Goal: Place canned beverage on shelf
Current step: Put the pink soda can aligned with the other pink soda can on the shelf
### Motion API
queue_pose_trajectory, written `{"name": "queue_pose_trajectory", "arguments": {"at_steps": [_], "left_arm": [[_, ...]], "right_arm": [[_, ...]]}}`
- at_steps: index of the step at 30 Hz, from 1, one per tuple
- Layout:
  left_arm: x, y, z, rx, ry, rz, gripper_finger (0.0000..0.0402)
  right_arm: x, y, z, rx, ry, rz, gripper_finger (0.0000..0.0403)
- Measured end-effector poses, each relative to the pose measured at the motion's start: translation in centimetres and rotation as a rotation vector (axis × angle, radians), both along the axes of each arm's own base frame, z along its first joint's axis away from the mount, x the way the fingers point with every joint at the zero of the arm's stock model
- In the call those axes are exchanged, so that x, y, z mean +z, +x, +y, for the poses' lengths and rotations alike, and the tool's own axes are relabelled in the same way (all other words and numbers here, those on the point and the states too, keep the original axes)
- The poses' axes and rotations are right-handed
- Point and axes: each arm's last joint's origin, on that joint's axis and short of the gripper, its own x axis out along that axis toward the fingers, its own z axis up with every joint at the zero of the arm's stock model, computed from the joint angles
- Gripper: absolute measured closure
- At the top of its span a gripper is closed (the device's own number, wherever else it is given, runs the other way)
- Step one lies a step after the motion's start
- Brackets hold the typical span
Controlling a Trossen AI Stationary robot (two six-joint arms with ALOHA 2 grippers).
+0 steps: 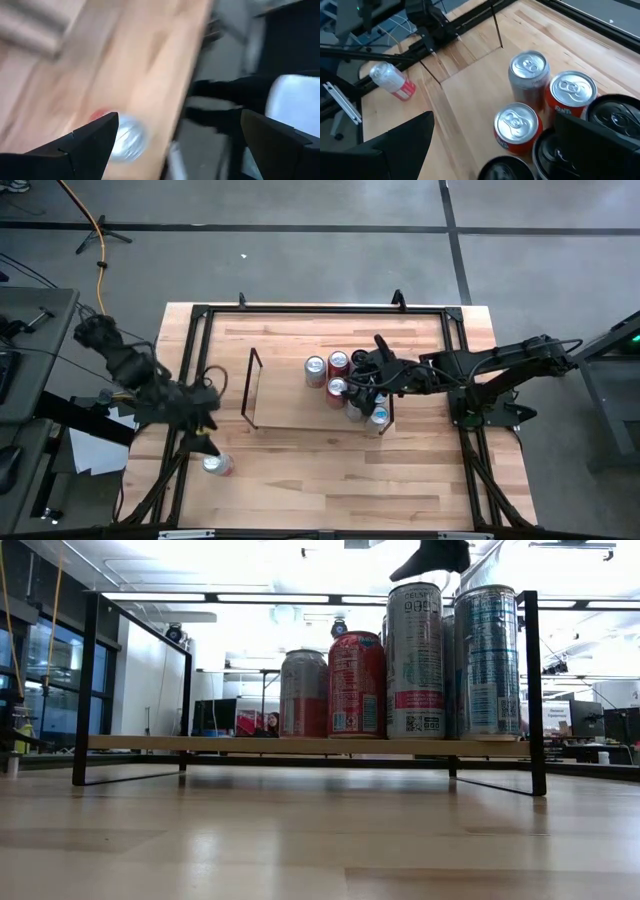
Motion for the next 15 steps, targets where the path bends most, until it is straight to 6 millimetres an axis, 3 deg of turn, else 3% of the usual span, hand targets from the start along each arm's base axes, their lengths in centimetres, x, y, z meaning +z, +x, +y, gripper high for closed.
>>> {"name": "queue_pose_trajectory", "arguments": {"at_steps": [7, 15], "left_arm": [[-2.9, -1.6, -2.5, 0.148, 0.219, 0.290, 0.0025], [-5.0, -1.0, -6.3, 0.175, 0.239, 0.407, 0.0025]], "right_arm": [[-0.4, -0.3, -0.1, 0.000, -0.010, 0.050, 0.0004], [-0.6, -0.5, -0.1, -0.002, -0.017, 0.080, 0.0004]]}}
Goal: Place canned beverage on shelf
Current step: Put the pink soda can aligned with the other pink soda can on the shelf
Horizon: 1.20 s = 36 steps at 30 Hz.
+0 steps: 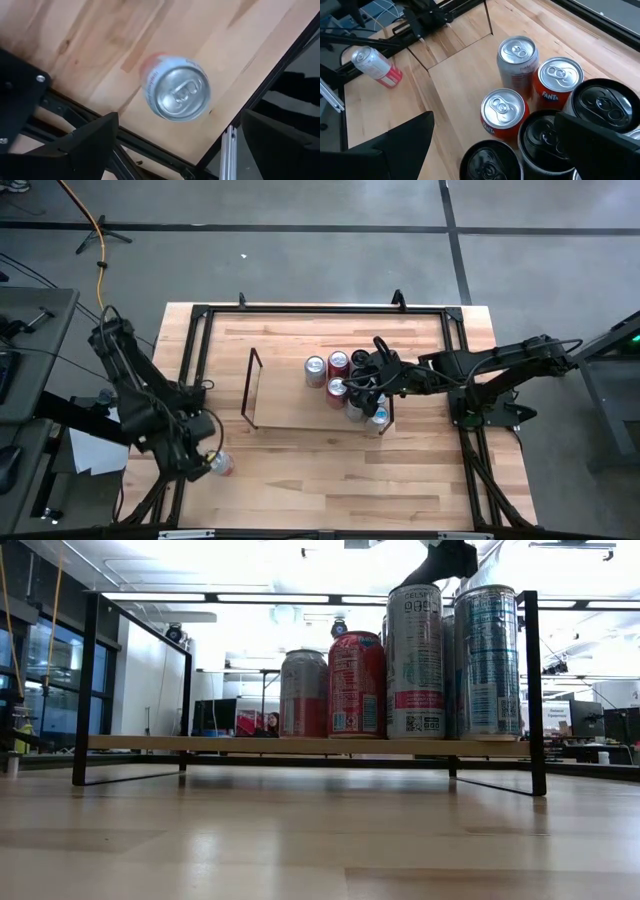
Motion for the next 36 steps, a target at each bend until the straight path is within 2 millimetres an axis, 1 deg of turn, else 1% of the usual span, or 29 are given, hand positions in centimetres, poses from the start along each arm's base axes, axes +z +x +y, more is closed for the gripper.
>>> {"name": "queue_pose_trajectory", "arguments": {"at_steps": [6, 13, 17, 25, 36], "left_arm": [[-1.2, 0.4, -1.5, -0.026, 0.047, 0.037, 0.0025], [-2.1, 0.8, -2.1, -0.016, 0.100, 0.052, 0.0025], [-2.5, 1.0, -2.4, -0.038, 0.126, 0.061, 0.0025], [-3.5, 1.4, -3.1, -0.184, 0.222, 0.040, 0.0025], [-4.9, 1.7, -4.2, -0.307, 0.299, 0.069, 0.0025]], "right_arm": [[0.0, 0.0, 0.0, -0.001, 0.000, 0.000, 0.0004], [-0.1, 0.0, 0.0, 0.000, -0.001, 0.007, 0.0004], [-0.1, -0.1, 0.0, 0.000, -0.003, 0.014, 0.0004], [-0.1, -0.1, 0.0, 0.000, -0.004, 0.019, 0.0004], [-0.2, -0.2, -0.1, -0.012, -0.016, 0.023, 0.0004]]}}
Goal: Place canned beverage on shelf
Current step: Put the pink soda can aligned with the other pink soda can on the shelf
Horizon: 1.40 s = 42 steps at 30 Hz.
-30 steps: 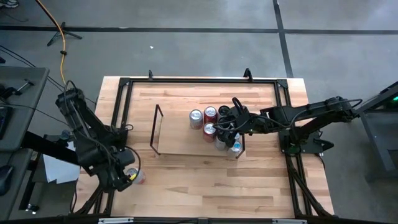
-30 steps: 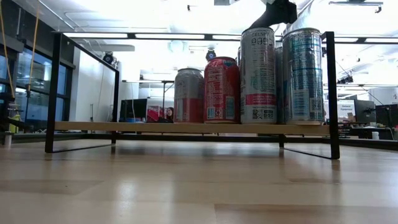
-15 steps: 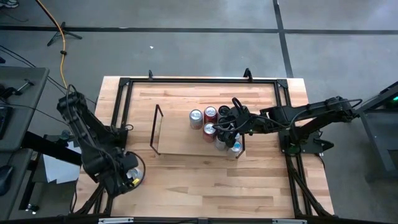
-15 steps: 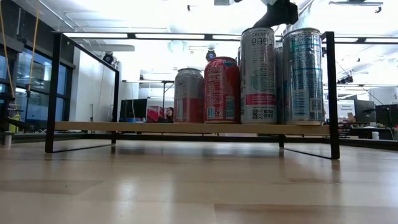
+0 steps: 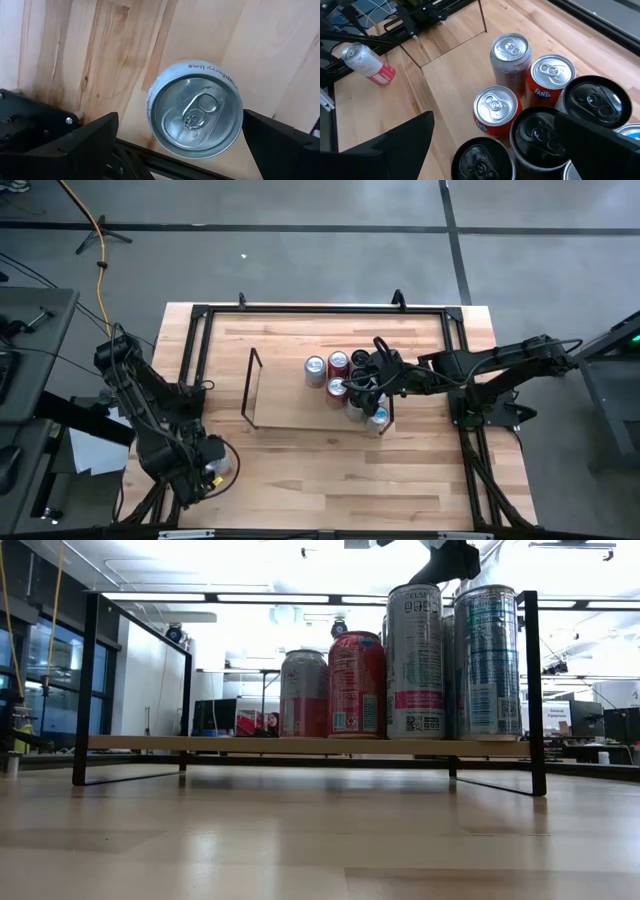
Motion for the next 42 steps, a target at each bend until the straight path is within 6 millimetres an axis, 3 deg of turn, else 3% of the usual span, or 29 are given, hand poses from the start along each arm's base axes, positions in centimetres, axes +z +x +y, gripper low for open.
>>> {"name": "queue_pose_trajectory", "arguments": {"at_steps": [21, 42], "left_arm": [[-3.9, 1.0, -2.8, -0.044, 0.074, 0.052, 0.0025], [-4.3, 1.2, -3.0, -0.021, 0.059, 0.022, 0.0025]], "right_arm": [[0.0, 0.0, -0.1, -0.040, -0.025, -0.008, 0.0004], [0.0, -0.1, -0.2, -0.056, -0.051, -0.005, 0.0004]]}}
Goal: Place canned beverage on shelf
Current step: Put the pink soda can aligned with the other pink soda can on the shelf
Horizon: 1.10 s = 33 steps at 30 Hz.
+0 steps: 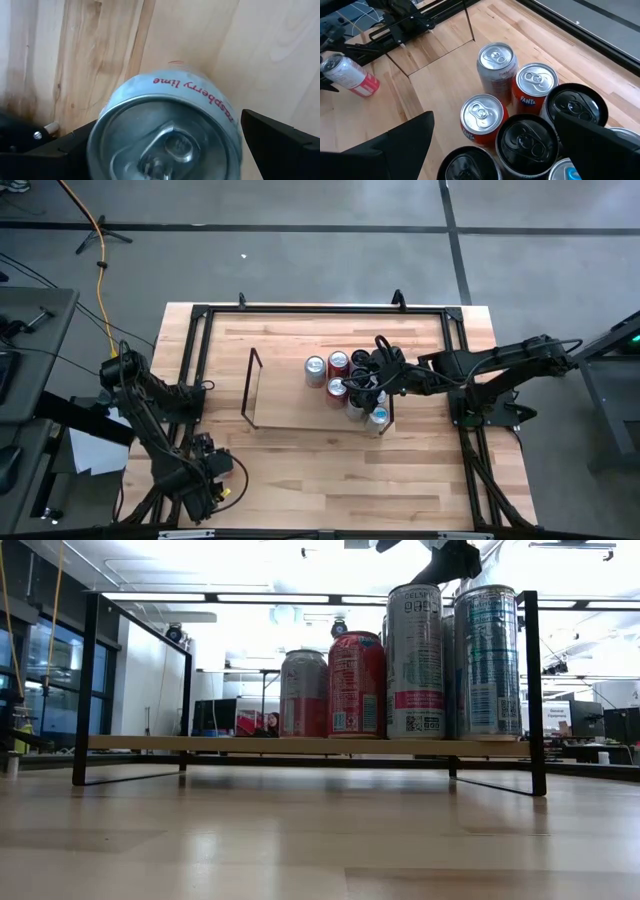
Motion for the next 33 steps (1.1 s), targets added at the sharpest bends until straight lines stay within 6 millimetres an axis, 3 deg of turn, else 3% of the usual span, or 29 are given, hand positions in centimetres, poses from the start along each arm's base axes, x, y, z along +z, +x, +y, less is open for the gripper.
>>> {"name": "queue_pose_trajectory", "arguments": {"at_steps": [5, 26, 29, 33], "left_arm": [[-0.90, -0.21, 0.40, 0.002, 0.013, 0.013, 0.0025], [-0.91, -0.09, 0.48, -0.030, 0.039, -0.020, 0.0027], [-0.92, -0.13, 0.44, -0.027, 0.028, -0.004, 0.0046], [-0.93, -0.18, 0.42, -0.024, 0.018, 0.013, 0.0099]], "right_arm": [[0.00, 0.00, 0.00, 0.000, 0.000, 0.000, 0.0004], [0.01, 0.00, 0.00, -0.005, 0.003, -0.002, 0.0004], [0.01, 0.00, 0.00, -0.005, 0.004, -0.003, 0.0004], [0.00, 0.00, 0.00, -0.003, 0.001, -0.001, 0.0004]]}}
